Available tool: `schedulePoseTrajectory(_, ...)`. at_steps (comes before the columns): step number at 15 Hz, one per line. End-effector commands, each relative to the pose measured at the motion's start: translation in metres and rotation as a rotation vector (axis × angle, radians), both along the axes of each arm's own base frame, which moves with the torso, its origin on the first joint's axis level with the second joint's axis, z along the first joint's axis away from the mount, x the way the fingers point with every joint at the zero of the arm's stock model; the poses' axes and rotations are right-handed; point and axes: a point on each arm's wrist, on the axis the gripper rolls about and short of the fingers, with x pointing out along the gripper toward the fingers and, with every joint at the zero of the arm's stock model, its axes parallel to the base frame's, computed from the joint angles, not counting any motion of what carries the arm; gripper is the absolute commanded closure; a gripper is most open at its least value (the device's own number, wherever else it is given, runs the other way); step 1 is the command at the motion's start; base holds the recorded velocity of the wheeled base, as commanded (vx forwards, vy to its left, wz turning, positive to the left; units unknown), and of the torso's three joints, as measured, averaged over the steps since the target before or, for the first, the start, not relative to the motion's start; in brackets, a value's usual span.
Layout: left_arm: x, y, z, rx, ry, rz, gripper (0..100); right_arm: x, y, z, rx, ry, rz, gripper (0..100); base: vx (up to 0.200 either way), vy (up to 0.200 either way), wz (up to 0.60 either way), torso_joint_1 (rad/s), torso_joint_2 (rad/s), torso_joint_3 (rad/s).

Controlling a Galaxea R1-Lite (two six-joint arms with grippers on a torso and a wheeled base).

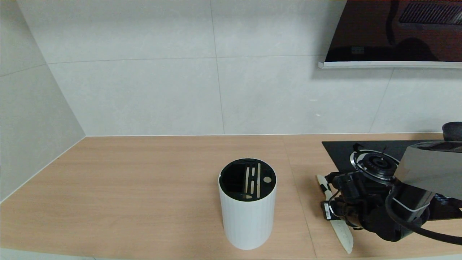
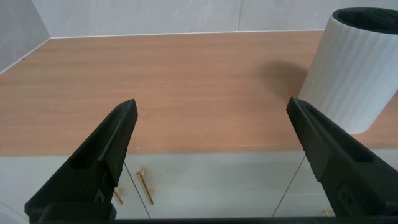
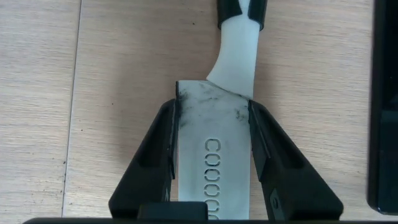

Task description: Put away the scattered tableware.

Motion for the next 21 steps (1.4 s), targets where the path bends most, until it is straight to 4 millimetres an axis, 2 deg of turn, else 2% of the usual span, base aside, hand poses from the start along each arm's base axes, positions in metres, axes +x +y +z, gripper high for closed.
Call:
schedulePoseTrajectory(1, 0.0, 0.0, 0.0, 0.001, 0.0, 0.0, 0, 0.0, 0.0, 0.005, 0.005, -0.014, 0.0, 100, 0.0, 0.0, 0.0, 0.0, 0.0, 0.0)
schedulePoseTrajectory(3, 0.0, 0.0, 0.0, 0.001, 0.0, -0.002, 0, 0.0, 0.0, 0.01, 0.003, -0.031, -0.01, 100, 0.0, 0.0, 0.0, 0.0, 0.0, 0.0)
schedulePoseTrajectory(6, 0.0, 0.0, 0.0, 0.0, 0.0, 0.0, 0, -0.002, 0.0, 0.031, 0.02, -0.089, -0.012, 100, 0.0, 0.0, 0.0, 0.0, 0.0, 0.0)
schedulePoseTrajectory(11, 0.0, 0.0, 0.0, 0.0, 0.002, 0.0, 0, -0.017, -0.003, 0.081, 0.067, -0.217, -0.005, 100, 0.0, 0.0, 0.0, 0.0, 0.0, 0.0)
schedulePoseTrajectory(14, 0.0, 0.0, 0.0, 0.001, 0.0, 0.0, 0, -0.036, -0.006, 0.109, 0.088, -0.287, 0.012, 100, 0.0, 0.0, 0.0, 0.0, 0.0, 0.0)
schedulePoseTrajectory(21, 0.0, 0.0, 0.0, 0.006, 0.0, -0.002, 0, -0.061, 0.0, 0.142, 0.087, -0.387, 0.09, 100, 0.0, 0.0, 0.0, 0.0, 0.0, 0.0)
